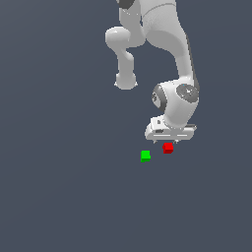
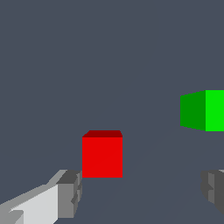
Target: Stack the red cube on top of the green cube.
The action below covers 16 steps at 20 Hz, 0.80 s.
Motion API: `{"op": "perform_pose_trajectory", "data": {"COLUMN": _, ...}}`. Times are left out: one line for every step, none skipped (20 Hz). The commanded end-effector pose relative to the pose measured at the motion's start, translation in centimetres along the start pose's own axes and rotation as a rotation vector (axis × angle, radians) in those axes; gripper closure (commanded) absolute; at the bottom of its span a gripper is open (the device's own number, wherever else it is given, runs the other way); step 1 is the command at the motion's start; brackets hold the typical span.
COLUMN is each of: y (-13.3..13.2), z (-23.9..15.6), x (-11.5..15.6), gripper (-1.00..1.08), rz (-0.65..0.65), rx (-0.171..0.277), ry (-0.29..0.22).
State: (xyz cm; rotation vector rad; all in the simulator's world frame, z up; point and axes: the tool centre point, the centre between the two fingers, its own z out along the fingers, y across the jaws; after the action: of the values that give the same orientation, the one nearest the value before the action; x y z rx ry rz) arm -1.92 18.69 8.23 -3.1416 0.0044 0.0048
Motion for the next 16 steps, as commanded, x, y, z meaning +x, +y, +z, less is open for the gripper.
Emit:
{"op": "perform_pose_trajectory", "data": {"y": -1.5, "z": 0.7, "x": 0.0, "gripper": -0.92, "rz": 0.002, "rx": 0.0, "ry": 0.002}}
{"op": "perform_pose_trajectory", "data": {"y": -2.0, "z": 0.9, "x": 0.0, "gripper": -0.92, "rz": 0.002, "rx": 0.0, "ry": 0.002}}
{"op": "perform_pose_trajectory", "data": {"y": -2.3, "z": 1.0, "x": 0.0, "gripper": -0.92, "rz": 0.001, "rx": 0.0, "ry": 0.003}}
{"op": "perform_pose_trajectory", "data": {"y": -2.6, "z": 1.1, "x": 0.1, "gripper": -0.92, "rz": 0.001, "rx": 0.0, "ry": 0.003}}
{"op": "perform_pose_trajectory", "data": {"y": -2.8, "z": 1.2, "x": 0.1, "gripper": -0.92, "rz": 0.001, "rx": 0.0, "ry": 0.003}}
{"op": "perform_pose_trajectory", "data": {"y": -2.9, "z": 1.2, "x": 0.1, "gripper": -0.92, "rz": 0.001, "rx": 0.0, "ry": 0.003}}
{"op": "perform_pose_trajectory", "data": {"y": -2.9, "z": 1.2, "x": 0.1, "gripper": -0.92, "rz": 0.001, "rx": 0.0, "ry": 0.003}}
{"op": "perform_pose_trajectory", "data": {"y": -2.9, "z": 1.2, "x": 0.2, "gripper": -0.92, "rz": 0.001, "rx": 0.0, "ry": 0.003}}
{"op": "perform_pose_trajectory", "data": {"y": -2.9, "z": 1.2, "x": 0.1, "gripper": -0.92, "rz": -0.001, "rx": 0.0, "ry": 0.002}}
{"op": "perform_pose_trajectory", "data": {"y": -2.9, "z": 1.3, "x": 0.1, "gripper": -0.92, "rz": -0.001, "rx": 0.0, "ry": 0.002}}
{"op": "perform_pose_trajectory", "data": {"y": -2.9, "z": 1.4, "x": 0.1, "gripper": -0.92, "rz": -0.001, "rx": 0.0, "ry": 0.002}}
{"op": "perform_pose_trajectory", "data": {"y": -2.9, "z": 1.5, "x": 0.1, "gripper": -0.92, "rz": -0.001, "rx": 0.0, "ry": 0.002}}
{"op": "perform_pose_trajectory", "data": {"y": -2.9, "z": 1.8, "x": 0.1, "gripper": -0.92, "rz": -0.001, "rx": 0.0, "ry": 0.002}}
{"op": "perform_pose_trajectory", "data": {"y": -2.9, "z": 2.1, "x": 0.1, "gripper": -0.92, "rz": -0.001, "rx": 0.0, "ry": 0.002}}
{"op": "perform_pose_trajectory", "data": {"y": -2.9, "z": 2.5, "x": 0.1, "gripper": -0.92, "rz": -0.001, "rx": 0.0, "ry": 0.002}}
{"op": "perform_pose_trajectory", "data": {"y": -2.9, "z": 2.9, "x": 0.1, "gripper": -0.92, "rz": -0.001, "rx": 0.0, "ry": 0.002}}
